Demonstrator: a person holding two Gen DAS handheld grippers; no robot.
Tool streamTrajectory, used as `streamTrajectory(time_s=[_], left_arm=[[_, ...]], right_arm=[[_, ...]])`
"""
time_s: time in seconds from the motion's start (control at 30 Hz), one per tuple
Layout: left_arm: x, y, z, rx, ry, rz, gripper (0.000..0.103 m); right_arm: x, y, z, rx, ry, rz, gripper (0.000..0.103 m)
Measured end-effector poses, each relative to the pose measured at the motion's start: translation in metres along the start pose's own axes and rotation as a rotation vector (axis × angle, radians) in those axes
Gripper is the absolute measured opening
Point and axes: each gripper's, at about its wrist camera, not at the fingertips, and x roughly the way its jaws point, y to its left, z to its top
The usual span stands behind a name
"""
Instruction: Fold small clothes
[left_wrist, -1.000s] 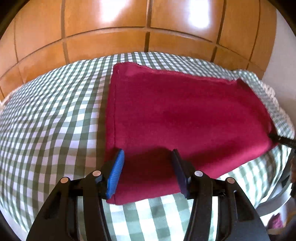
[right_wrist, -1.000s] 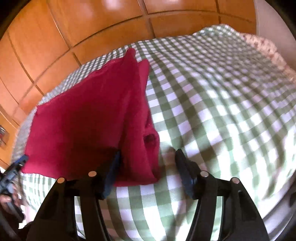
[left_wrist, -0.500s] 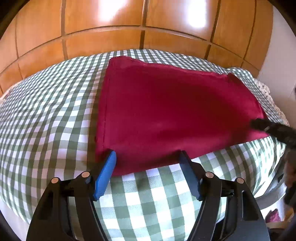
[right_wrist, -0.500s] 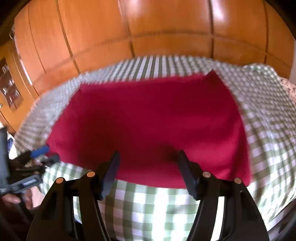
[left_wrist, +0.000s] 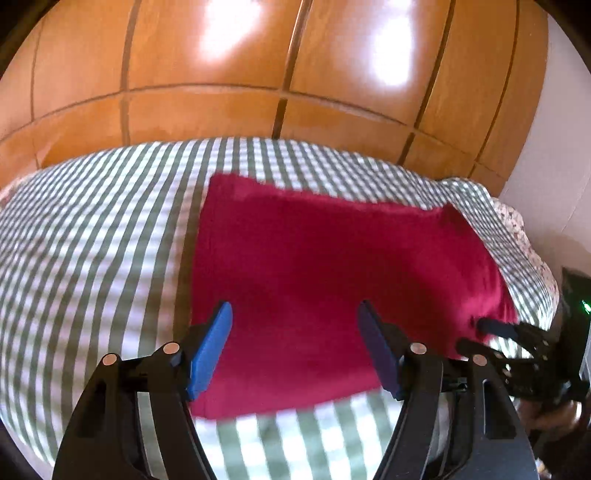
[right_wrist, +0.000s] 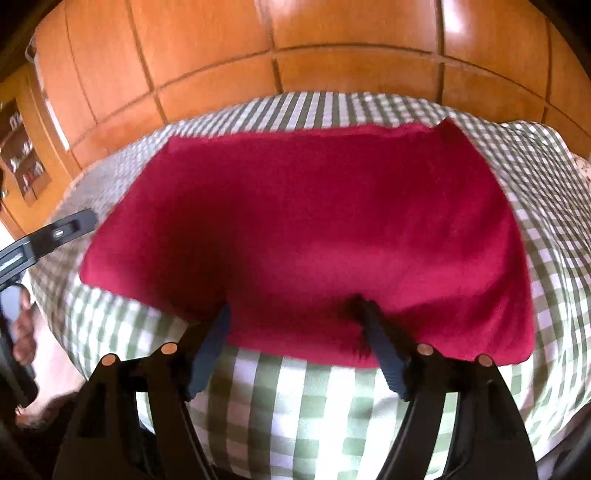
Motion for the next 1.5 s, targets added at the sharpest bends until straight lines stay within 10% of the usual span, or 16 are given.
streamTrajectory(time_s=[0.33,0.63,1.5], left_arm=[[0.089,-0.05,0.061,0.146,0.04,0.001,0.069],[0.187,-0.028,0.069,0.063,0.154,0.084,0.069],[0.053,-0.05,0.009,0.085,-0.028,0.084,0.075]], right_arm=[[0.007,-0.05,0.045,0.134,-0.083,-0.084,0.075],[0.043,-0.093,0.047,0.204,-0.115,-0.121,0.076],[0.049,-0.078,0.044,0.117,-0.127,-0.17,0.09]])
